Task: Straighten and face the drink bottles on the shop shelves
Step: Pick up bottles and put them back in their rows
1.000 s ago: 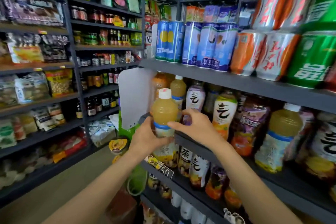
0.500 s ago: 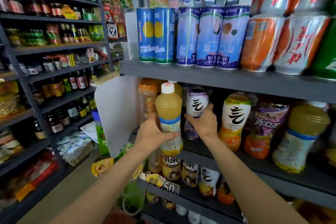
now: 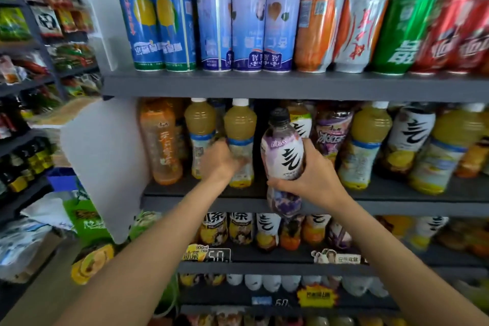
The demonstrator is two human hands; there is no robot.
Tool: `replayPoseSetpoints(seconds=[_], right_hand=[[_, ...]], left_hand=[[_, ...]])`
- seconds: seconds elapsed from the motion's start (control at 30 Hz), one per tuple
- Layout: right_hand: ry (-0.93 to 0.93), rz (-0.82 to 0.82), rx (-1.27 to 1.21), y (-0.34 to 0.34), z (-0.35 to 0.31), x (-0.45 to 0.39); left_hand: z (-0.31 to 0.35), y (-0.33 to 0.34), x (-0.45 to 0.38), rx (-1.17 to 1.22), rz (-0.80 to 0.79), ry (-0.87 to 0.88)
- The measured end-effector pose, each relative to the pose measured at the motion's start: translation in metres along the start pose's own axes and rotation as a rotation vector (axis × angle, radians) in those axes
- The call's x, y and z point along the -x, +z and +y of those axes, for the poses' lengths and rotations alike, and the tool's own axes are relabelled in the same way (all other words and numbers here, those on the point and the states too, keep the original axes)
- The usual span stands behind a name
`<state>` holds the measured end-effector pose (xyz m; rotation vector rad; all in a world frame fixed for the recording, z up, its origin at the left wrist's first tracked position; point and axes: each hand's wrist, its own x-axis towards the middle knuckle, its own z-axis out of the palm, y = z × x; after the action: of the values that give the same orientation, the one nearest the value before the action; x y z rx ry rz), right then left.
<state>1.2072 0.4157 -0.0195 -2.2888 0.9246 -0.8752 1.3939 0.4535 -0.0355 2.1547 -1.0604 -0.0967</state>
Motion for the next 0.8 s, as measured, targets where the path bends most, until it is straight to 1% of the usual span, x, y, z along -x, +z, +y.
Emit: replayPoseSetpoints(seconds=[0.2, 0.33, 0.37, 0.43, 0.47, 0.5, 0.57, 0.63, 0.73, 0.8], right_hand=[[0.061, 0.041, -0.042, -0.017, 0.017, 0.012], [0.078, 0.048, -0.043, -0.014, 0.023, 0.02], [0.084, 0.051, -0.052, -0.014, 0.025, 0.024], [0.102, 0.06, -0.071, -0.015, 0.033, 0.032], [0.115, 0.062, -0.071, -0.017, 0.038, 0.036], [0.127, 0.059, -0.062, -0.02, 0.043, 0.04], [0.147, 0.046, -0.016, -0.028, 0.054, 0.047], [0.177, 0.04, -0.002, -0.037, 0.067, 0.054], [0.22, 0.055, -0.015, -0.051, 0.091, 0.069], [0.254, 0.047, -0.014, -0.06, 0.112, 0.079]], left_hand=[[0.003, 0.017, -0.013, 0.018, 0.104, -0.004], [0.003, 0.017, -0.004, -0.034, 0.101, 0.039], [0.001, 0.018, 0.002, -0.017, 0.125, 0.056], [-0.007, 0.025, 0.02, 0.073, 0.248, 0.15], [-0.011, 0.03, 0.032, 0.112, 0.314, 0.238], [-0.012, 0.037, 0.045, 0.131, 0.338, 0.329], [-0.012, 0.052, 0.069, 0.133, 0.29, 0.499], [-0.007, 0.07, 0.087, 0.1, 0.184, 0.642], [0.007, 0.096, 0.107, 0.036, 0.054, 0.793], [0.02, 0.114, 0.116, 0.016, -0.018, 0.854]])
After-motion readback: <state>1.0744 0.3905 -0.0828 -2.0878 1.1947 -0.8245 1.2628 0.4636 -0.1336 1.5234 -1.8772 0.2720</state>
